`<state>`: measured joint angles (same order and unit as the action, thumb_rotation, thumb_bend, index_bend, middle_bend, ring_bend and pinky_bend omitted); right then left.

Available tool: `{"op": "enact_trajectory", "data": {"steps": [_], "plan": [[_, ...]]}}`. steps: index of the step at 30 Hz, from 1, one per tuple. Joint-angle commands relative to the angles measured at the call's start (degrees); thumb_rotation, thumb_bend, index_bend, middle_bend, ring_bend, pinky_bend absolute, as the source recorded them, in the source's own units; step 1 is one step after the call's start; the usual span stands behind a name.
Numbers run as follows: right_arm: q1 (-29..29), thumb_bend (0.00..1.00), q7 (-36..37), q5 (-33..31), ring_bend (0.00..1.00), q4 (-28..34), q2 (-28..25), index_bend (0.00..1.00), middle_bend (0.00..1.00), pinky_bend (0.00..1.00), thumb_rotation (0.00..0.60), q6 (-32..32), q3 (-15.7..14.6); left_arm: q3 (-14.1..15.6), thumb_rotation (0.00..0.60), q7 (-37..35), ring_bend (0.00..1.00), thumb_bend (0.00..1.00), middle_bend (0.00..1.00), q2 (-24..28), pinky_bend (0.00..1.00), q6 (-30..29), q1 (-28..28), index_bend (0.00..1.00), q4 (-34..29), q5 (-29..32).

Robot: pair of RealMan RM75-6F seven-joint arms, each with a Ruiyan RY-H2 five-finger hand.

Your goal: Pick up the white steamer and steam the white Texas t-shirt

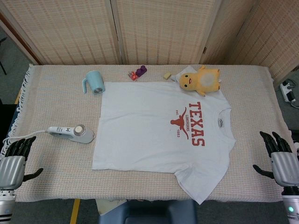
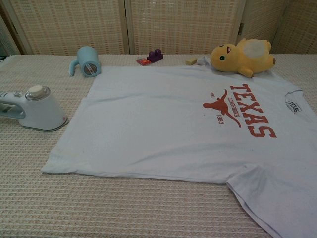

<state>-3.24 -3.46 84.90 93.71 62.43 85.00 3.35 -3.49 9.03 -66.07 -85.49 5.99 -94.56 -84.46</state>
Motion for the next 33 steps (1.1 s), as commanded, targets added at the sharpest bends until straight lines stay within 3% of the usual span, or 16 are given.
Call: {"op": "enact_trajectory", "data": {"steps": [1,8,16,23,33], "plan": [[0.0,0.01,-0.1,0.1,0.03,0.0,0.0,0.0,0.11,0.13,0.6,0.1,0.0,-0.1,0.6,0.3,0.12,0.12,0.18,-0.1,0.15,0.0,0.0,0.12,0.1,0.2],[0.2,0.01,-0.2,0.5,0.03,0.6,-0.6,0.0,0.11,0.13,0.6,0.6,0.0,-0.4,0.6,0.0,0.12,0.12,0.17,-0.1,0.15,0.8,0.7,0.12,0.2,0.2],[0.6,0.01,-2.2,0.3,0.02,3.5,-3.6,0.0,0.09,0.13,0.6,2.5,1.1,-3.3,0.6,-0.7,0.13,0.12,0.19,-0.6,0.16,5.1,5.3,0.15,1.3,1.0],[0.5,0.01,-3.7,0.0,0.02,5.6,-5.6,0.0,0.08,0.13,0.6,3.3,2.3,-6.2,0.6,1.0,0.13,0.12,0.2,-3.0,0.16,12.8,11.1,0.16,3.1,5.9],[0.4,0.01,-3.5,-1.3,0.02,5.4,-5.2,0.0,0.08,0.13,0.6,2.2,2.2,-7.9,0.6,5.9,0.13,0.12,0.19,-8.2,0.16,20.7,17.1,0.17,8.9,13.2]]}}
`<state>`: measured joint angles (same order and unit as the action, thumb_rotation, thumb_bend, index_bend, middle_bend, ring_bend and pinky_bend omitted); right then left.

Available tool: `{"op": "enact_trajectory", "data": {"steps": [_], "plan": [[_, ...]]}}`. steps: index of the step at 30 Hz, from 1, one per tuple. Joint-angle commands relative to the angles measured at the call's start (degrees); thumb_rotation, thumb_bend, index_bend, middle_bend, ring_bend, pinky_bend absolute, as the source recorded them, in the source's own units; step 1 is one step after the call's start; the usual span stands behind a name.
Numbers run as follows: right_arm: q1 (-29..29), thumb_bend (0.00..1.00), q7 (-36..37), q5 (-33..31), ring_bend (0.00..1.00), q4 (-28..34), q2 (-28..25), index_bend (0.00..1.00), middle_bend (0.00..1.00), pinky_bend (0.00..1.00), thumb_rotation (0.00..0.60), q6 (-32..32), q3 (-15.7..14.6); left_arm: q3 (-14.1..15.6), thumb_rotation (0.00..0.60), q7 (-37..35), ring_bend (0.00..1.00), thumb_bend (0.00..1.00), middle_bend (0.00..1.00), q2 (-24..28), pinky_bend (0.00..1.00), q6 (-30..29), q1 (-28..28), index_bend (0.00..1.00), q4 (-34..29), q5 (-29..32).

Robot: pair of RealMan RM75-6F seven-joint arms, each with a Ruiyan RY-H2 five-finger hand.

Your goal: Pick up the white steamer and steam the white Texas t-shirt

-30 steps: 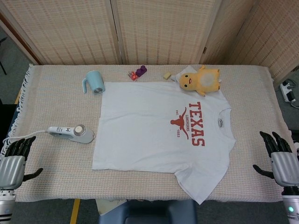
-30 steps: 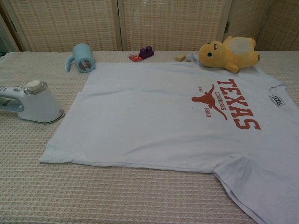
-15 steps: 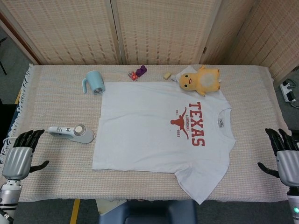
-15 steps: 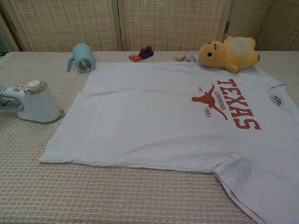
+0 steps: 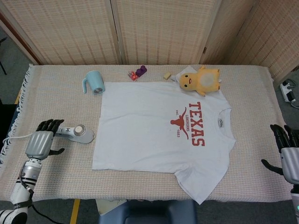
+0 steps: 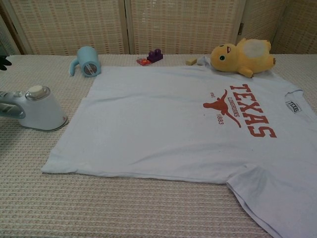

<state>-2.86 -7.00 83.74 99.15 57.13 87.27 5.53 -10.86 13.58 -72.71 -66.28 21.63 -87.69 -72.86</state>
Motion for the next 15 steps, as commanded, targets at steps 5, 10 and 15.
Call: {"op": "enact_trajectory", "data": {"steps": [5,10,15], "plan": [[-0.2,0.01,0.1,-0.3,0.02,-0.4,0.4,0.0,0.08,0.13,0.6,-0.5,0.0,-1.4,0.6,1.1,0.13,0.15,0.2,-4.7,0.16,5.3,4.1,0.18,8.0,5.1],[-0.2,0.01,0.0,-0.6,0.02,-0.4,0.6,0.0,0.08,0.13,0.6,-0.8,-0.1,-1.6,0.6,0.8,0.14,0.22,0.22,-7.1,0.16,8.4,6.1,0.19,13.4,7.6],[-0.3,0.01,-0.6,-0.9,0.02,-0.2,0.7,0.0,0.08,0.13,0.6,-1.1,-0.1,-1.3,0.6,0.6,0.15,0.28,0.25,-9.5,0.17,10.6,7.6,0.2,18.5,8.9]]}}
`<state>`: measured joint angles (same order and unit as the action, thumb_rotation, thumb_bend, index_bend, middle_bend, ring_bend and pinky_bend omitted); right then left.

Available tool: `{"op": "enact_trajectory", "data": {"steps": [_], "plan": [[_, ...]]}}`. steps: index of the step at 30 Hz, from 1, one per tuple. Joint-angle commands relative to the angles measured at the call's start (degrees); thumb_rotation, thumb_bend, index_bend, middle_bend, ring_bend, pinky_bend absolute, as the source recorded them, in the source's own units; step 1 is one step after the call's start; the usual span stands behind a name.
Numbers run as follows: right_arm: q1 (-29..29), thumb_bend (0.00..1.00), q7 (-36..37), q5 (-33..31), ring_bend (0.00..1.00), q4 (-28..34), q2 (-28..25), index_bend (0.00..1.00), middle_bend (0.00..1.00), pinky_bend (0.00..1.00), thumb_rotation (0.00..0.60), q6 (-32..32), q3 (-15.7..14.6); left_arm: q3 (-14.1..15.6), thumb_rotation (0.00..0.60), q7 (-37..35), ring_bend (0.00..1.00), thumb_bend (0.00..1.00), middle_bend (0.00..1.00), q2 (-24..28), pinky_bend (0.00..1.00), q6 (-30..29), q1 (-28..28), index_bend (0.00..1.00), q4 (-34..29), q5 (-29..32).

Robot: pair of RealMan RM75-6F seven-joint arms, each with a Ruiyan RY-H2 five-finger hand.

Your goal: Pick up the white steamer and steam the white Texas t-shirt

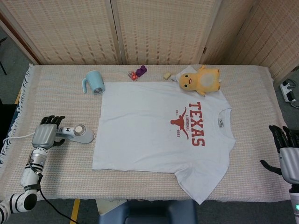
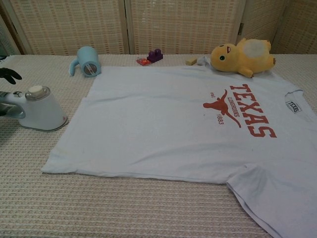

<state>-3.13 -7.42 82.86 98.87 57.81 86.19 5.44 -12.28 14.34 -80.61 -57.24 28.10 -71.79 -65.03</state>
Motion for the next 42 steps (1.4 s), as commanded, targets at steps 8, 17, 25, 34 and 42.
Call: {"op": "enact_trajectory", "data": {"steps": [8,17,25,34,42], "plan": [[-0.3,0.01,-0.9,-0.4,0.02,0.6,0.2,0.0,0.08,0.13,0.6,-0.5,0.1,0.4,0.6,-1.2,0.16,0.32,0.26,-3.9,0.18,3.3,2.5,0.24,7.6,1.9],[-0.2,0.01,-1.3,-0.8,0.0,1.0,0.2,0.0,0.08,0.13,0.6,-0.6,0.0,0.7,0.6,-3.2,0.21,0.38,0.34,-4.3,0.2,3.4,3.1,0.31,9.0,1.2],[-0.1,0.01,-1.3,-1.0,0.0,1.3,0.1,0.0,0.08,0.13,0.6,-0.5,0.0,0.8,0.6,-4.7,0.29,0.46,0.47,-5.9,0.25,4.0,4.1,0.41,11.4,0.4],[0.6,0.01,-0.8,-1.2,0.0,1.2,0.1,0.0,0.08,0.13,0.6,0.1,-0.2,1.4,0.6,-8.1,0.48,0.46,0.67,-9.1,0.44,4.7,4.9,0.62,15.9,-1.0],[0.5,0.01,-0.7,-1.4,0.0,1.1,0.4,0.0,0.08,0.13,0.6,-0.3,-0.3,2.6,0.6,-15.0,0.61,0.46,0.79,-11.6,0.62,3.2,4.4,0.75,20.4,-4.7]]}}
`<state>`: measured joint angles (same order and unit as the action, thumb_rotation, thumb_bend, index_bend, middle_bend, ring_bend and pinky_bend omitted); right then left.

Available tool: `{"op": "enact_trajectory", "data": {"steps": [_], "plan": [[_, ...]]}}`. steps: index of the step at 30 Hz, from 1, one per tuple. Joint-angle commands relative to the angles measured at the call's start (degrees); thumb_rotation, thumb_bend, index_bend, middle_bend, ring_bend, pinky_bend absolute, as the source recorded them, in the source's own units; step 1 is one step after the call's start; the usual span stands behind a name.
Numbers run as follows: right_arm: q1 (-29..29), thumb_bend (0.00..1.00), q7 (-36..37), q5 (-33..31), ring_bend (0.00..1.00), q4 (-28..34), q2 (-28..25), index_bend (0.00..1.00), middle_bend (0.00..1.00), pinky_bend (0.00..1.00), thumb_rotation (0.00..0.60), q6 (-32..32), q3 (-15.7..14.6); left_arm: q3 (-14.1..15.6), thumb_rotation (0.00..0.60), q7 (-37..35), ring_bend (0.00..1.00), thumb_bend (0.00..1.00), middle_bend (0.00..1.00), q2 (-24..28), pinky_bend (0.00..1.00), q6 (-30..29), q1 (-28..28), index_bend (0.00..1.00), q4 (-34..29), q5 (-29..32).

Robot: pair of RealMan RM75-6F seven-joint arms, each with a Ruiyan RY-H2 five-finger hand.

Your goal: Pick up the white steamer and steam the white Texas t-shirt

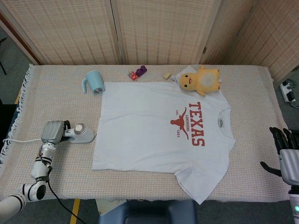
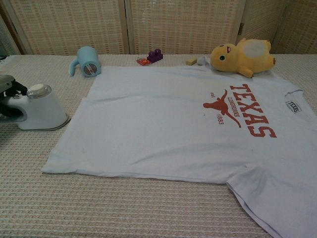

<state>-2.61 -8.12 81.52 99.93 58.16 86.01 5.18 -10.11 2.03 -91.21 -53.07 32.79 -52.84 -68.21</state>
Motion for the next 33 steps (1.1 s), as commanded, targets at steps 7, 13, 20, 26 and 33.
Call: {"op": "enact_trajectory", "data": {"steps": [7,13,20,26,33], "plan": [[-0.2,0.01,-0.6,-0.1,0.0,0.6,0.0,0.0,0.07,0.13,0.6,-0.3,0.1,0.7,0.6,-13.2,0.73,0.46,0.91,-2.0,0.7,-6.3,-0.7,0.85,4.9,-6.8],[-0.5,0.01,-1.0,0.3,0.0,1.4,-0.3,0.0,0.07,0.13,0.6,-0.3,0.2,0.5,0.6,-17.5,0.76,0.46,0.94,0.0,0.71,-11.8,-0.2,0.89,3.1,-10.9],[-0.8,0.01,-0.4,1.1,0.0,1.6,-0.6,0.0,0.07,0.13,0.6,-1.0,-0.2,0.8,0.6,-15.7,0.78,0.46,0.96,3.3,0.71,-13.4,2.2,0.91,-6.3,-14.8],[-1.7,0.01,0.9,1.8,0.0,0.3,-0.3,0.0,0.07,0.13,0.6,-3.8,-1.3,0.0,0.6,-8.7,0.78,0.45,0.96,1.3,0.71,-8.7,6.5,0.91,-11.5,-14.3],[-4.3,0.06,3.4,4.9,0.0,-1.6,0.9,0.0,0.07,0.13,0.6,-9.3,-3.5,-1.5,0.6,-2.0,0.78,0.45,0.96,-5.5,0.71,-4.7,12.3,0.91,-10.3,-13.4]]}}
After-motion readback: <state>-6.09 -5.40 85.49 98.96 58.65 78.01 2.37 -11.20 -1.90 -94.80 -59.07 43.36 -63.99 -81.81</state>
